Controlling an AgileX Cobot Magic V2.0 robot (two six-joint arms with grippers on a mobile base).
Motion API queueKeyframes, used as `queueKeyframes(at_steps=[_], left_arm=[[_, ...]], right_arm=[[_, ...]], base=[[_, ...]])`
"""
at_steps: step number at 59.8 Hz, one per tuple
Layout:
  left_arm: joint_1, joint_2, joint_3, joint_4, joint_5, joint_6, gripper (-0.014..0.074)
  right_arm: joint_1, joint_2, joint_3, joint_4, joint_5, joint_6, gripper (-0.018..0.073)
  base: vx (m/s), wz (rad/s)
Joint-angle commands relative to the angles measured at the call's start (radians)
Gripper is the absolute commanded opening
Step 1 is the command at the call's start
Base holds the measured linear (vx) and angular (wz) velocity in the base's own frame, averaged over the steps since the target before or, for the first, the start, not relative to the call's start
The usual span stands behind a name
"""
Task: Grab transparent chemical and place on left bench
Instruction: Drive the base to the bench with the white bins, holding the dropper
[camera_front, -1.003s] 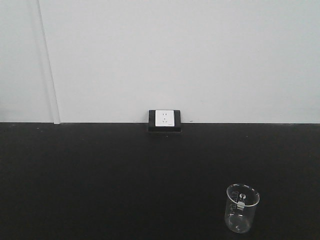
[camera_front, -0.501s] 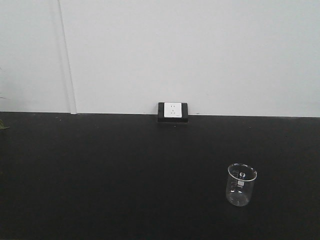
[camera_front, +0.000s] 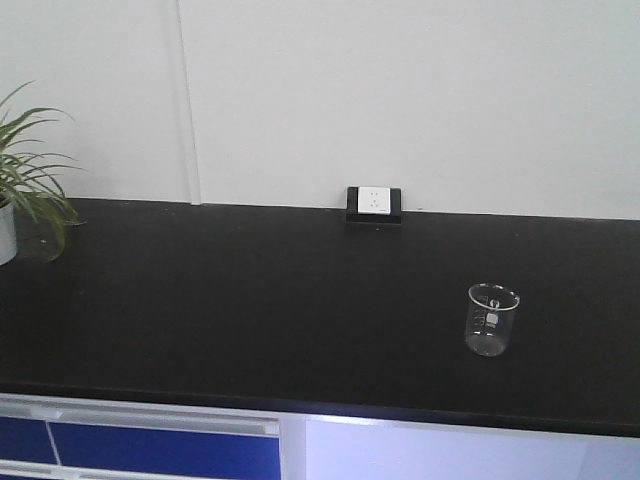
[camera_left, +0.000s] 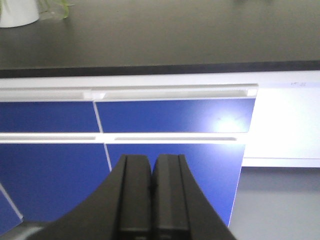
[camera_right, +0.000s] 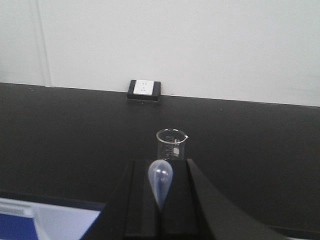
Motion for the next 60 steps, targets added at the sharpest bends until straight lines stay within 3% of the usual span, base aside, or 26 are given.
queueKeyframes(at_steps=[1,25,60], left_arm=[[-0.002,-0.019,0.016,-0.001,-0.078,-0.008,-0.0003],[-0.002,-0.019,0.016,-0.001,-0.078,-0.008,-0.0003],[-0.002,-0.019,0.016,-0.001,-0.078,-0.008,-0.0003]], right_arm=[[-0.005,0.006,-0.029,-0.007,-0.079,-0.003,-0.0004],[-0.005,0.006,-0.029,-0.007,-0.075,-0.003,-0.0004],[-0.005,0.006,-0.029,-0.007,-0.075,-0.003,-0.0004]], base=[[-0.32,0.21],[-0.3,0.43],[-0.22,0.77]])
